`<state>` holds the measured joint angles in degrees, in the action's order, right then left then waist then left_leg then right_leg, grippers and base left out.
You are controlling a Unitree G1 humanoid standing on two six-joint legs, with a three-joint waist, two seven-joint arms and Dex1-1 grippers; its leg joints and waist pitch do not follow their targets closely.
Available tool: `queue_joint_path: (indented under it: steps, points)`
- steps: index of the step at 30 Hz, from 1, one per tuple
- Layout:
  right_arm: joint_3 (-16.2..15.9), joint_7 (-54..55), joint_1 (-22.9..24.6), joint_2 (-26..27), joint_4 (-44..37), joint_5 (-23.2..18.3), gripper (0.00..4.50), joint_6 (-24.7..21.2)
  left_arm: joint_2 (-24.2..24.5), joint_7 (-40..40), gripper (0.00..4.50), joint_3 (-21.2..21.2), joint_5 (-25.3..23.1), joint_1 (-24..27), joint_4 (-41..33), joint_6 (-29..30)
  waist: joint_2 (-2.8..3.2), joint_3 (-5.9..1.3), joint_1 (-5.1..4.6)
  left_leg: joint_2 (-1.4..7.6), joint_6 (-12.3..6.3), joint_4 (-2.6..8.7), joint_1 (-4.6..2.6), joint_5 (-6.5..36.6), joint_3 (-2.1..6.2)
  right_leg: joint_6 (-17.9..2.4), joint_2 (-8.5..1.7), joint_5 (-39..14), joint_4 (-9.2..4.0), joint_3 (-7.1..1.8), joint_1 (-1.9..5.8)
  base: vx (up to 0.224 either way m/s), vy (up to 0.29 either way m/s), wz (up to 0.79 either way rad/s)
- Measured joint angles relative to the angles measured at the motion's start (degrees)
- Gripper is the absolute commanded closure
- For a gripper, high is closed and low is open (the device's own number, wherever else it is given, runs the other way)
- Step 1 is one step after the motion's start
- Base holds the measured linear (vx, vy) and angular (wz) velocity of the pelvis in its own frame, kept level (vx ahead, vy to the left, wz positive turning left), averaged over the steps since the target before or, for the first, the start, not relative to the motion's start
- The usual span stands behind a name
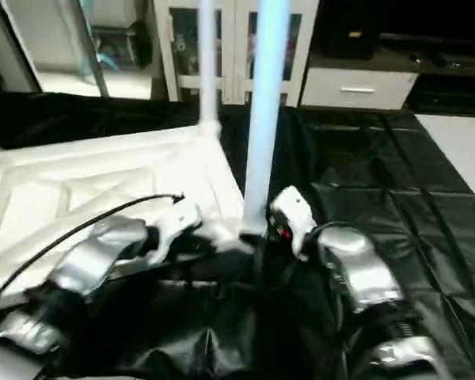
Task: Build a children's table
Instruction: Rotate leg to tighten
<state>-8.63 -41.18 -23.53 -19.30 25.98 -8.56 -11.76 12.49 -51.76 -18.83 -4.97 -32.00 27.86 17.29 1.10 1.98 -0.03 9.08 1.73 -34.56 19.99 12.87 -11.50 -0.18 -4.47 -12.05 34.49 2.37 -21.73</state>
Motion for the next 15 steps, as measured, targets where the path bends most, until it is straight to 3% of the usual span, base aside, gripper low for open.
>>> queue_joint_path:
  steps: [6,11,15]
  points:
    - [2.01,15.73,-1.63,6.55,2.90,1.67,1.80,-0.05,-3.83,7.91,4.50,1.08,-0.58,-3.15,5.78,-0.35,0.28,-0.04,-0.24,-0.05,-0.05,0.01,0.03,-0.03,0.00,-0.14,-0.01,0.10,-0.15,-0.04,-0.10,0.000,0.000,0.00]
    - [5.05,38.58,-3.57,16.52,5.79,4.76,1.80,-0.05,-7.68,15.23,4.50,1.72,-1.83,-6.99,12.53,-2.08,0.51,-0.14,-0.28,-0.09,-0.02,0.03,0.09,-0.04,0.00,-0.49,-0.02,0.43,-0.17,-0.08,-0.15,0.000,0.000,0.00]
    - [4.92,42.89,-3.76,18.41,6.43,6.24,1.80,1.41,-7.99,15.79,4.50,2.03,-1.89,-7.13,13.44,-3.23,0.96,-0.43,0.07,-0.09,-0.03,0.22,0.10,-0.03,-0.01,-0.45,-0.03,0.41,-0.38,-0.03,-0.10,0.014,0.001,0.00]
